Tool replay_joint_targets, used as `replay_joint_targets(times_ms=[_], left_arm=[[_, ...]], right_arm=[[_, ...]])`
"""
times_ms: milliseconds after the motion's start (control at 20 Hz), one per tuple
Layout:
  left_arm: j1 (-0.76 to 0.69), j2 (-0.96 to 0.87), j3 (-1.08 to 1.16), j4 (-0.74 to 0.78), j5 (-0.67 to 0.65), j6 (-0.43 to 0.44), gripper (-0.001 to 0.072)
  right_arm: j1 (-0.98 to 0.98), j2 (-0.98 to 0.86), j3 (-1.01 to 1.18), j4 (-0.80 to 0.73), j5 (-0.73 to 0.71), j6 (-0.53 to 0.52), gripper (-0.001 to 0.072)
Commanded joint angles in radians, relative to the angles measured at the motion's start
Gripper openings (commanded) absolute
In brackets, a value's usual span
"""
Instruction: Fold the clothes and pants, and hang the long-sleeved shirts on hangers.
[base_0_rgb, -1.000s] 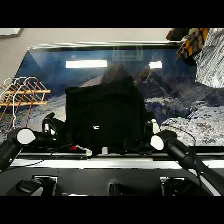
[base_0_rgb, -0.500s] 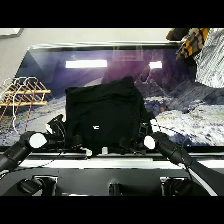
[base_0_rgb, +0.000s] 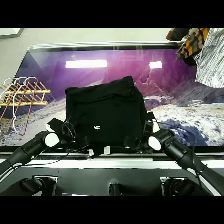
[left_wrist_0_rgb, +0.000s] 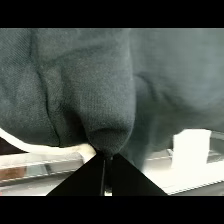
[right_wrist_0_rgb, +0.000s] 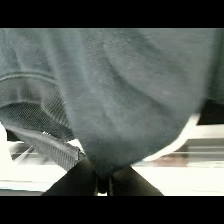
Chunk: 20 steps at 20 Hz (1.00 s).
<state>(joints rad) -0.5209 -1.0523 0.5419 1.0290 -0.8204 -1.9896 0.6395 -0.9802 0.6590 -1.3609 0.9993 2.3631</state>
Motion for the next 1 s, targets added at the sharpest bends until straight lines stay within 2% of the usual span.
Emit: replay_joint_targets(times_ms=[0,50,100,150,200,300,350,550,650,950], left_arm=[[-0.005,-0.014,0.000,0.000,0.011,0.003,0.0036],[-0.005,-0.014,0.000,0.000,0.011,0.003,0.0037],[-0.005,-0.014,0.000,-0.001,0.011,0.003,0.0038],[-0.005,-0.014,0.000,-0.001,0.010,0.003,0.0046],[-0.005,-0.013,0.000,-0.002,0.009,0.003,0.0142],[-0.005,-0.007,0.001,-0.001,0.010,0.003,0.0463],[-0.005,-0.003,0.001,0.000,0.010,0.003,0.0552],[-0.004,0.024,0.002,0.031,-0.005,0.002,0.0557],[-0.004,0.052,0.002,0.073,-0.028,-0.001,0.0557],[-0.004,0.165,0.002,0.208,-0.142,0.000,0.0557]], right_arm=[[-0.001,0.034,0.051,-0.147,0.115,0.087,0.0055],[-0.001,0.034,0.052,-0.146,0.106,0.087,0.0063],[0.000,0.034,0.052,-0.141,0.102,0.087,0.0146],[0.000,0.034,0.058,-0.139,0.122,0.079,0.0309],[0.000,0.035,0.074,-0.140,0.167,0.054,0.0439],[0.000,0.056,0.119,-0.148,0.247,-0.010,0.0493],[0.000,0.075,0.133,-0.148,0.256,-0.037,0.0493],[0.002,0.108,0.134,-0.147,0.272,-0.103,0.0493],[0.048,0.102,0.120,-0.162,0.229,-0.105,0.0493],[0.316,-0.133,0.119,-0.271,0.162,-0.005,0.0493]])
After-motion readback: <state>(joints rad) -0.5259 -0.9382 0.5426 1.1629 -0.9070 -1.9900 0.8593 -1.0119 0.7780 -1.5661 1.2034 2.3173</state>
